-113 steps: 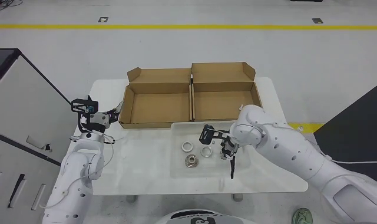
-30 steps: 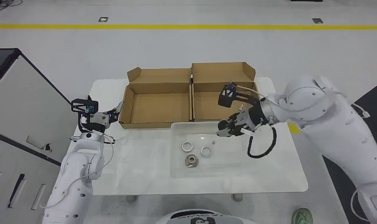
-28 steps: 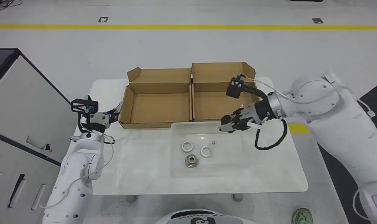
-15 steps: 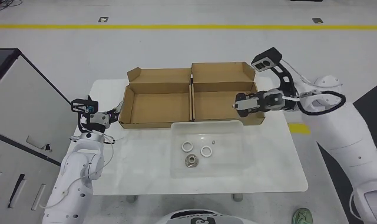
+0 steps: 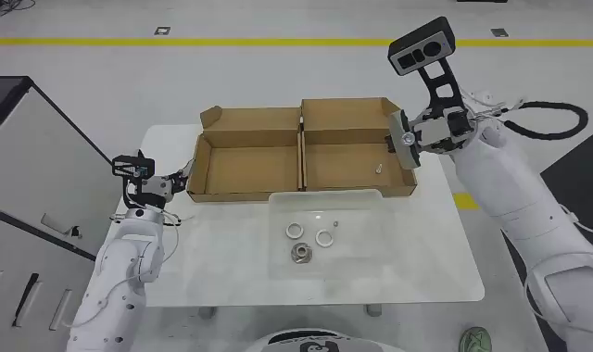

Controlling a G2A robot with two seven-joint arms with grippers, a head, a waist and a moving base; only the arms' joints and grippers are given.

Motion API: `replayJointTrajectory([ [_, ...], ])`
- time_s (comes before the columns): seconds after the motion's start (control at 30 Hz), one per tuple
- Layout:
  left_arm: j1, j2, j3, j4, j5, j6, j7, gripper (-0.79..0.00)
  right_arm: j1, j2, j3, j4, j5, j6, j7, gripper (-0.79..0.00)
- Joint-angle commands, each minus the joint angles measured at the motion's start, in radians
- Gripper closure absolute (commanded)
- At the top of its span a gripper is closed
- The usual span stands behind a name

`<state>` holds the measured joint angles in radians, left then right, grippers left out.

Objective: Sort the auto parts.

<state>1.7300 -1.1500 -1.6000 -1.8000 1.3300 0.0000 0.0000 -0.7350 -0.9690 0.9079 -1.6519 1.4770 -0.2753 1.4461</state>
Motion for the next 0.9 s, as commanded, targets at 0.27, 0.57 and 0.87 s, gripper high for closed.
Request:
replayJointTrajectory([
  [0.27,0.000,0.000,0.000,0.000,0.000,0.000,0.000,-0.785,0.037,-0.035,-0.031,-0.029,0.065,0.009,0.011,0.000],
  [0.57,0.000,0.000,0.000,0.000,0.000,0.000,0.000,-0.785,-0.004,-0.043,-0.024,-0.073,0.125,0.041,-0.010,0.000],
  [0.87,0.000,0.000,0.000,0.000,0.000,0.000,0.000,-0.785,-0.076,-0.088,-0.016,-0.106,0.349,0.081,0.041,0.000],
])
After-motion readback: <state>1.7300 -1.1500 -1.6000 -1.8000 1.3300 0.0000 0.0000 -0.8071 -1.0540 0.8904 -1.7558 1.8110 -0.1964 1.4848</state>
